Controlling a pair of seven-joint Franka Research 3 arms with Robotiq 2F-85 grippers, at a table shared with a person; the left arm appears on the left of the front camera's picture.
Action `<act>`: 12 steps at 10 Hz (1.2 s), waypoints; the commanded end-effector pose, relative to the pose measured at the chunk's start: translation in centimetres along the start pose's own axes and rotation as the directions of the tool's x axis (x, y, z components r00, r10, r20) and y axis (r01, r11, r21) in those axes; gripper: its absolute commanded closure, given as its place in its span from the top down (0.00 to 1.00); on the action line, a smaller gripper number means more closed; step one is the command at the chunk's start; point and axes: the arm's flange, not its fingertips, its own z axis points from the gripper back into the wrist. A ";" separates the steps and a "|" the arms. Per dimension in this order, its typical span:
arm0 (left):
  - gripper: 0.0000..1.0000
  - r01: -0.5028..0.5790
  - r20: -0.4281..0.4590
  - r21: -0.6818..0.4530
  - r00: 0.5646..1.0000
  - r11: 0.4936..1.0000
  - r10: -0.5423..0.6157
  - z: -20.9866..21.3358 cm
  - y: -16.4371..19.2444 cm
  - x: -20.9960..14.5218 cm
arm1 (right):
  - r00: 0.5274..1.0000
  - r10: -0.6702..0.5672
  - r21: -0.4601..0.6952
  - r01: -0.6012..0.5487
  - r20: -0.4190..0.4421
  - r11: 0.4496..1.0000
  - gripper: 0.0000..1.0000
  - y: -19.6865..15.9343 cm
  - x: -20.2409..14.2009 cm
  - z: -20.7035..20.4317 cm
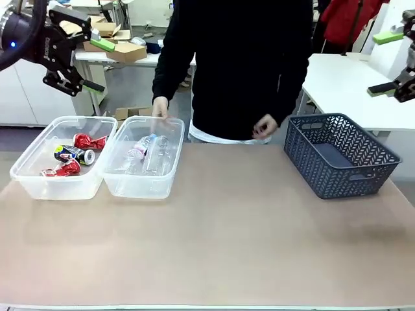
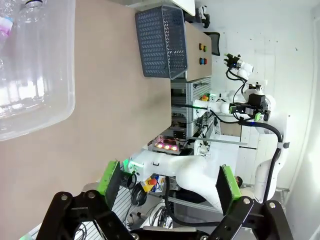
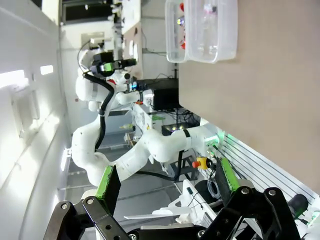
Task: Sort the waste into each basket.
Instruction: Release the Organizing box you were holding.
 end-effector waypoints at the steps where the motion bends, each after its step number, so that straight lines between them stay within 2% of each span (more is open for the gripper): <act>1: 1.00 -0.006 -0.005 0.012 1.000 1.000 0.006 0.1 0.1 -0.1 | 1.000 0.016 -0.015 -0.016 -0.014 1.000 1.00 0.1 0.0 0.5; 12: 1.00 -0.006 -0.005 0.012 1.000 1.000 0.006 0.1 0.1 -0.1 | 1.000 0.016 -0.015 -0.016 -0.014 1.000 1.00 0.1 0.0 0.5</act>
